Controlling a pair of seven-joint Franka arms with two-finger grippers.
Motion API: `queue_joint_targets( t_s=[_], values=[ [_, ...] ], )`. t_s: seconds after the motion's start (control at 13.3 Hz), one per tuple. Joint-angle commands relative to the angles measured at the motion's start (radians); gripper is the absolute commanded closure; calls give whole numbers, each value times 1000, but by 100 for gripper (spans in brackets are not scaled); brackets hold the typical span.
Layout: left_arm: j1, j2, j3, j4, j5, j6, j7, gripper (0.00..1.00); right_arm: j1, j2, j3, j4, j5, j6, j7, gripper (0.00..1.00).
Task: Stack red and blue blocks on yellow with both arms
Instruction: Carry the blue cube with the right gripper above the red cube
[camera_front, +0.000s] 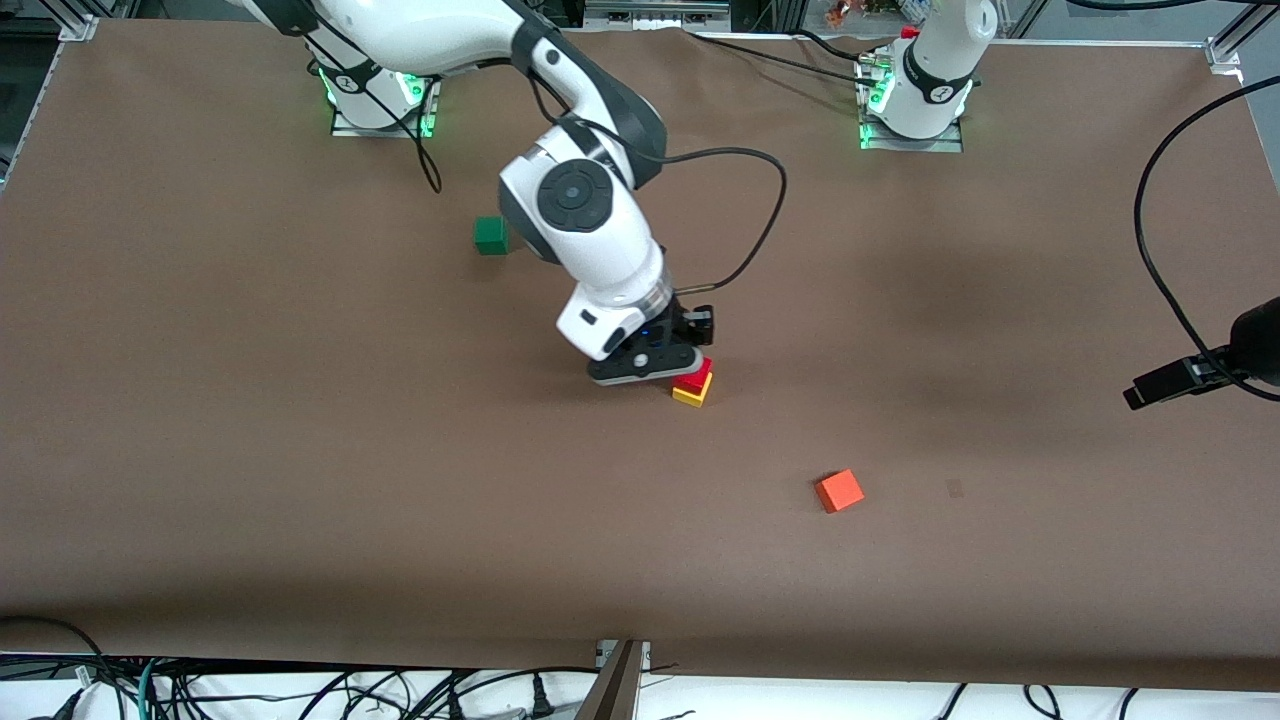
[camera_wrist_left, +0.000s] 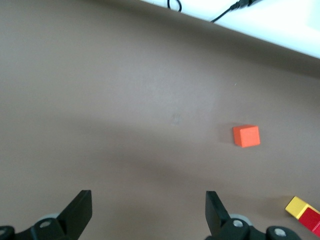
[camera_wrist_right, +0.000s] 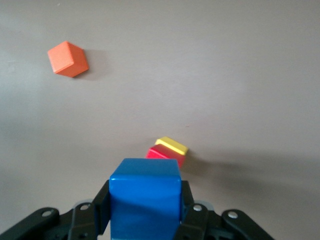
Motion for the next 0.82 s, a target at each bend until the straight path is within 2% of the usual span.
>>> queue_joint_targets(
  t_s=[0.0, 0.38, 0.53, 0.75],
  values=[
    [2, -23, -17, -27, 22, -52, 24, 0, 31, 54, 1, 51, 0, 11, 13, 71],
    [7, -29, -14, -27, 22, -125, 27, 0, 52, 84, 1, 44, -76, 4, 15, 70],
    [5, -96, -12, -54, 24, -118, 30, 0, 58, 100, 1, 44, -105, 10, 16, 70],
    [14, -214, -14, -229, 15, -70, 35, 0, 60, 107, 1, 46, -116, 34, 18, 69]
  ],
)
